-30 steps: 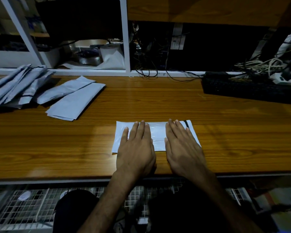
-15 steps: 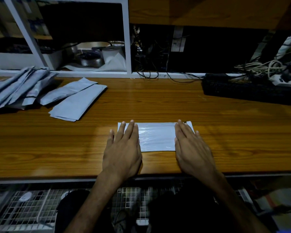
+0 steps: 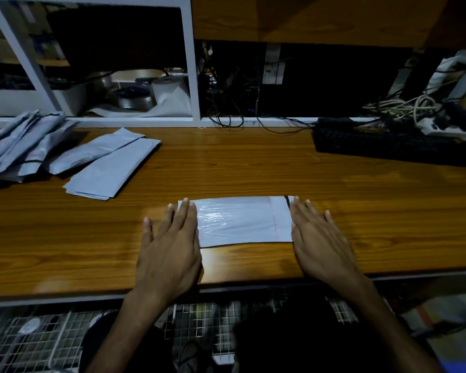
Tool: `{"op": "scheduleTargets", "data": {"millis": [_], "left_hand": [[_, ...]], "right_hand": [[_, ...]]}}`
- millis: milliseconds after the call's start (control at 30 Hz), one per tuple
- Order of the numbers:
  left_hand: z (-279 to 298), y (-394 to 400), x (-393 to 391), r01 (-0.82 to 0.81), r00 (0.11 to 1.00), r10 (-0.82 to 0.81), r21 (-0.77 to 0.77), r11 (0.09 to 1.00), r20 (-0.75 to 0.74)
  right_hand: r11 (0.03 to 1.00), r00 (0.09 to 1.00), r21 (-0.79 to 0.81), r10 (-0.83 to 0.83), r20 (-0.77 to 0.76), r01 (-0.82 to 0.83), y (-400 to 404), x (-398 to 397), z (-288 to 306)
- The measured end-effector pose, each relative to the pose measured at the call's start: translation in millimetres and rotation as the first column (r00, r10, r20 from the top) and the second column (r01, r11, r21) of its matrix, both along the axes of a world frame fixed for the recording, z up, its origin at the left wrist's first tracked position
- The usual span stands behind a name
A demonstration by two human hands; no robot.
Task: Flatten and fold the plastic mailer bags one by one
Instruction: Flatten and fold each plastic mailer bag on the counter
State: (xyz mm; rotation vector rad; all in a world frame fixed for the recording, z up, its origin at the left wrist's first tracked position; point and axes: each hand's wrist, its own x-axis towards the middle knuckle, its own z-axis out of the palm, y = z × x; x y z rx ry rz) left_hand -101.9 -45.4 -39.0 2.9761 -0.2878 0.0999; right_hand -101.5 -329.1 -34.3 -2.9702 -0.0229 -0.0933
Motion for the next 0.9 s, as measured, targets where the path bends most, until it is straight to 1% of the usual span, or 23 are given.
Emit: {"op": "scheduleTargets", "data": {"millis": [233,400,467,533,633,767,833,900], "left_hand": [[-2.6,17.9,-6.9,-0.015,1.0,0.015,0.003,1.0,-0.018],[0.1,30.2,-15.5,-0.075,0.997,0.075,-0.073,0.994,-0.003],[3.0,30.2,-18.6,-0.096,0.995,0.098,-0.116,0.989,0.013],[5.8,25.6,-19.9,-0.114,0.992,0.122,-0.156,0.981,0.043],[15.2,4.6,-16.7,-0.071,0.988,0.097,-0.208,0.976,0.118],[21.7,-37.8,1.1,0.088,0.984,-0.043,-0.265,0.96,0.173],[19.3,-54.0,11.5,0.158,0.979,-0.113,-0.272,0.949,0.172],[14.7,-63.4,17.6,0.186,0.979,-0.154,-0.29,0.939,0.131]], "right_hand": [[1.0,1.0,0.027,-0.014,0.02,0.014,-8.9,-5.1,0.7],[0.997,0.997,0.031,-0.077,0.014,0.077,-16.7,-10.6,1.4],[0.991,0.992,0.06,-0.122,0.039,0.12,-14.0,-14.0,4.6],[0.989,0.988,0.079,-0.132,0.082,0.126,-7.0,-14.7,6.7],[0.994,0.989,0.103,-0.037,0.143,0.022,12.1,-8.5,5.0],[0.974,0.962,0.115,0.169,0.214,-0.197,49.9,3.4,2.9],[0.958,0.95,0.112,0.238,0.204,-0.264,64.5,8.8,-0.5],[0.953,0.946,0.089,0.272,0.175,-0.291,73.1,12.7,-6.4]]}}
